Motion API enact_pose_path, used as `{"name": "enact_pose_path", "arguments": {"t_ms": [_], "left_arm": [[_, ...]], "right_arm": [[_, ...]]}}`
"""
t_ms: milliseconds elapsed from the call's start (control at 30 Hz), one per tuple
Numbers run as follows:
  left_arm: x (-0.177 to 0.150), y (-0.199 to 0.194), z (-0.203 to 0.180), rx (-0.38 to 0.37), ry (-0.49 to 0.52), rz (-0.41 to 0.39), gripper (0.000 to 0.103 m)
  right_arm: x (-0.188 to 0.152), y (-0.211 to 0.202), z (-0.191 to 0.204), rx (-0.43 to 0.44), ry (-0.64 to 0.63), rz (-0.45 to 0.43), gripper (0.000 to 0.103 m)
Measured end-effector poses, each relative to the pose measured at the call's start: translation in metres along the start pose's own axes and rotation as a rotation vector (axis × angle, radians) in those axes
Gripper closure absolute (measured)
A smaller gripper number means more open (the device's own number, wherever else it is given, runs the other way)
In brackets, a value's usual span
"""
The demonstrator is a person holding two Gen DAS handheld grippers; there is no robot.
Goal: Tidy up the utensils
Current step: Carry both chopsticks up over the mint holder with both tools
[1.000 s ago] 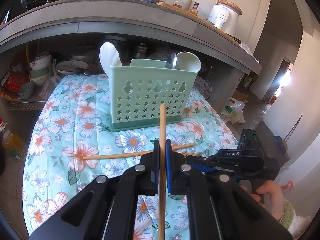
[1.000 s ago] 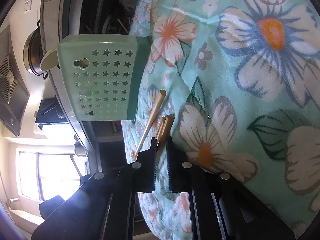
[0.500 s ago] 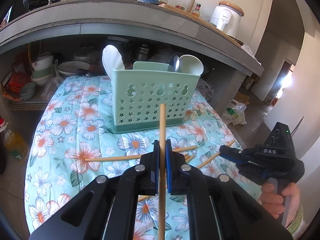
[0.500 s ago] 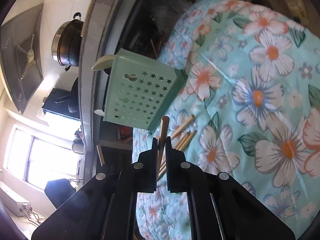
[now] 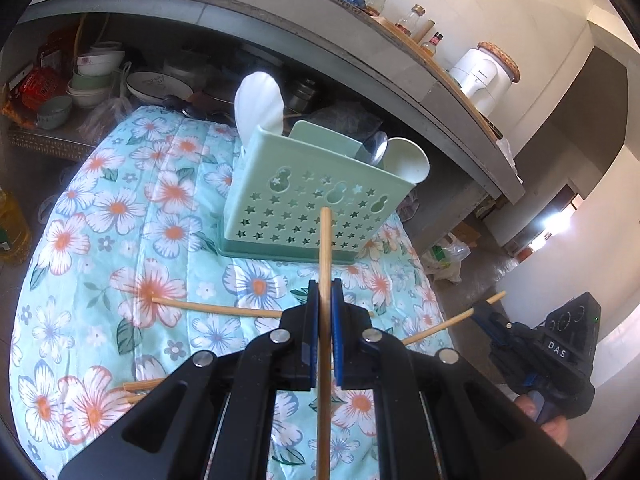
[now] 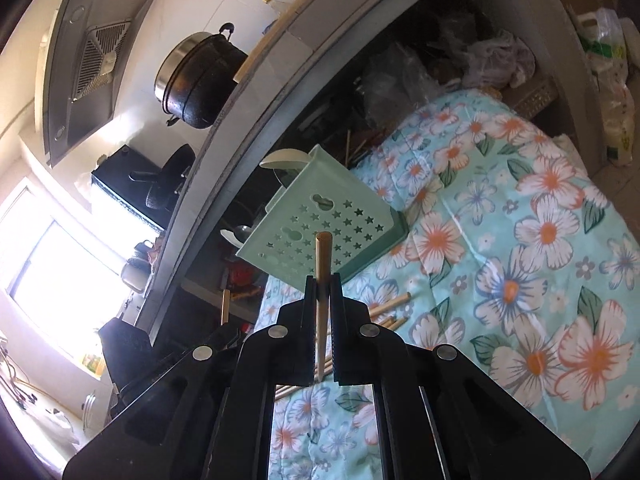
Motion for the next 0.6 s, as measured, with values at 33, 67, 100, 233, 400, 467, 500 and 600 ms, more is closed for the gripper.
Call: {"name": "enact_pose_path", "arguments": {"t_ms": [33, 67, 100, 233, 400, 467, 500, 600], "left_arm": [[0.001, 0.000, 0.001, -0.004, -0.006, 0.002, 0.098], [0.001, 0.000, 0.002, -0.008, -0.016, 0.005, 0.098], [0.002, 0.001, 0.005, -0.014, -0.031, 0.009, 0.098], [0.003, 0.008, 0.015, -0.019, -0.086, 0.033, 0.098], [0.001, 0.011, 0.021, -0.024, -0.125, 0.046, 0.098], [0.004, 0.007, 0.018, -0.022, -0.105, 0.029, 0.098], [0.005, 0.004, 0.016, -0.020, -0.092, 0.019, 0.098], [0.014, -0.009, 0.007, -0.023, -0.052, -0.023, 0.098]], "right_arm": [[0.003, -0.003, 0.002, -0.003, -0.013, -0.009, 0.099], [0.005, -0.005, 0.004, -0.004, -0.028, -0.020, 0.099], [0.007, -0.007, 0.006, -0.003, -0.041, -0.029, 0.099], [0.013, -0.012, 0.012, -0.011, -0.091, -0.053, 0.099], [0.015, -0.016, 0.016, 0.003, -0.115, -0.058, 0.099], [0.018, -0.019, 0.019, 0.026, -0.118, -0.062, 0.099], [0.020, -0.021, 0.021, 0.037, -0.119, -0.068, 0.099], [0.028, -0.028, 0.025, 0.069, -0.125, -0.090, 0.099]]}}
Point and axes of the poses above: each gripper's, at about its wrist camera, not at the fingertips, and y roughly the way its jaws point, z to its left, x to its top, the point moved 8 cm from there along y, roughly the way its jaws point, and after that the axes turned 8 degrees about x, right-handed, at the moved point
